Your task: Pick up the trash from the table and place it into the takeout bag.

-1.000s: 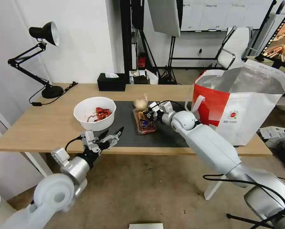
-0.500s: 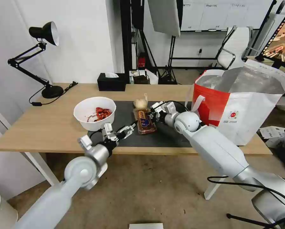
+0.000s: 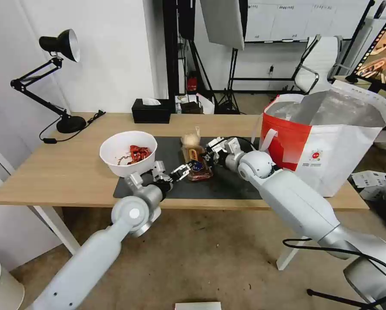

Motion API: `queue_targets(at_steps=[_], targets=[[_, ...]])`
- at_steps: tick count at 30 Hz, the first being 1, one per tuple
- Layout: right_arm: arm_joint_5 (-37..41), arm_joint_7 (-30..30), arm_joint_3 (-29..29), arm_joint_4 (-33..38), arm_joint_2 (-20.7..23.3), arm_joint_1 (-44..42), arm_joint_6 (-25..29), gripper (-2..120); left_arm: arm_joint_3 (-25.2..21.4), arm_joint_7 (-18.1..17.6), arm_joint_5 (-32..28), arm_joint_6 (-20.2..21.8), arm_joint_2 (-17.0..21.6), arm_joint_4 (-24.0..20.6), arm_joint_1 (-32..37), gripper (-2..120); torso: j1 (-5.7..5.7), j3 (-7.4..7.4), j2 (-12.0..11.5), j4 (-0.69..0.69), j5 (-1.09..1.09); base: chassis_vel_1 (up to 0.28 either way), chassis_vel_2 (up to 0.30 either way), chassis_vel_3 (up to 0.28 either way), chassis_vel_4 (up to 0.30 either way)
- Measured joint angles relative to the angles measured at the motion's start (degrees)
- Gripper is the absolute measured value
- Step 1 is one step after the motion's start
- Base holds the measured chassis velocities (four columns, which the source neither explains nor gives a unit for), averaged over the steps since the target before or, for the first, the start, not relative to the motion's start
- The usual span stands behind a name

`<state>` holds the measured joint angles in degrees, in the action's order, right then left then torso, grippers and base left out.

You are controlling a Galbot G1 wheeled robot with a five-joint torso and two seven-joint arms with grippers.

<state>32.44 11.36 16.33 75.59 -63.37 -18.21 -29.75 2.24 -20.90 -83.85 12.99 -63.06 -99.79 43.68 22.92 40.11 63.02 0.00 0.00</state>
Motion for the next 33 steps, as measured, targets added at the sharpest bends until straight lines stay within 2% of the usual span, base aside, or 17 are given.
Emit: queue_targets(at_steps=[8,10,12,13,15,18,19,22,25,27,29,31,32,33], targets=[[0.19,-0.18,-0.07,0.30,0.04,-0.19,-0.08,0,1.34,-2.12,-1.12,0.45,-1.81,4.06,-2.80,100,0.00,0.00,0.00,0.00,0.00,0.000,0.000,0.000,0.000],[0.35,-0.24,-0.08,0.54,0.12,-0.20,-0.11,0,1.65,-2.59,-1.95,0.46,-2.13,4.77,-3.59,93,0.00,0.00,0.00,0.00,0.00,0.000,0.000,0.000,0.000],[0.37,-0.25,-0.08,0.57,0.13,-0.19,-0.11,0,1.67,-2.61,-1.99,0.46,-2.16,4.81,-3.64,91,0.00,0.00,0.00,0.00,0.00,0.000,0.000,0.000,0.000],[0.46,-0.29,-0.08,0.72,0.19,-0.18,-0.14,0,1.73,-2.78,-2.38,0.46,-2.30,5.04,-3.97,84,0.00,0.00,0.00,0.00,0.00,0.000,0.000,0.000,0.000],[0.49,-0.30,-0.08,0.75,0.22,-0.16,-0.14,0,1.76,-2.83,-2.52,0.42,-2.35,5.15,-4.09,81,0.00,0.00,0.00,0.00,0.00,0.000,0.000,0.000,0.000],[0.68,-0.41,-0.09,0.94,0.25,-0.13,-0.16,0,1.78,-2.95,-2.69,0.18,-2.42,5.60,-4.38,66,0.00,0.00,0.00,0.00,0.00,0.000,0.000,0.000,0.000],[0.68,-0.41,-0.09,0.94,0.25,-0.13,-0.16,0,1.78,-2.95,-2.69,0.18,-2.42,5.60,-4.38,66,0.00,0.00,0.00,0.00,0.00,0.000,0.000,0.000,0.000],[0.88,-0.54,-0.11,1.34,0.25,-0.44,-0.17,0,1.61,-2.97,-2.71,0.01,-2.31,5.70,-4.42,51,0.00,0.00,0.00,0.00,0.00,0.000,0.000,0.000,0.000],[0.90,-0.56,-0.11,1.46,0.23,-0.54,-0.17,0,1.57,-2.97,-2.71,0.00,-2.24,5.71,-4.43,46,0.00,0.00,0.00,0.00,0.00,0.000,0.000,0.000,0.000],[0.95,-0.62,-0.13,1.66,0.20,-0.70,-0.19,0,1.43,-2.97,-2.77,-0.06,-2.14,5.71,-4.51,33,0.00,0.00,0.00,0.00,0.00,0.000,0.000,0.000,0.000],[1.02,-0.66,-0.13,1.74,0.21,-0.75,-0.19,0,1.35,-2.96,-2.81,-0.09,-2.13,5.71,-4.52,29,0.00,0.00,0.00,0.00,-0.01,0.000,0.000,0.000,0.000],[1.87,-1.03,-0.29,2.14,0.33,-0.87,-0.20,0,1.05,-2.94,-2.92,-0.20,-2.13,5.65,-4.53,19,0.00,0.00,0.00,0.00,0.00,0.000,0.000,0.000,0.000],[1.87,-1.03,-0.29,2.14,0.33,-0.87,-0.20,0,1.05,-2.94,-2.92,-0.20,-2.13,5.65,-4.53,19,0.00,0.00,0.00,0.00,0.00,0.000,0.000,0.000,0.000],[3.19,-1.45,-0.62,2.50,0.44,-1.06,0.29,0,0.91,-2.92,-2.92,-0.25,-2.08,5.48,-4.51,13,0.00,0.00,0.00,0.00,-0.01,0.000,0.000,0.000,0.000]])
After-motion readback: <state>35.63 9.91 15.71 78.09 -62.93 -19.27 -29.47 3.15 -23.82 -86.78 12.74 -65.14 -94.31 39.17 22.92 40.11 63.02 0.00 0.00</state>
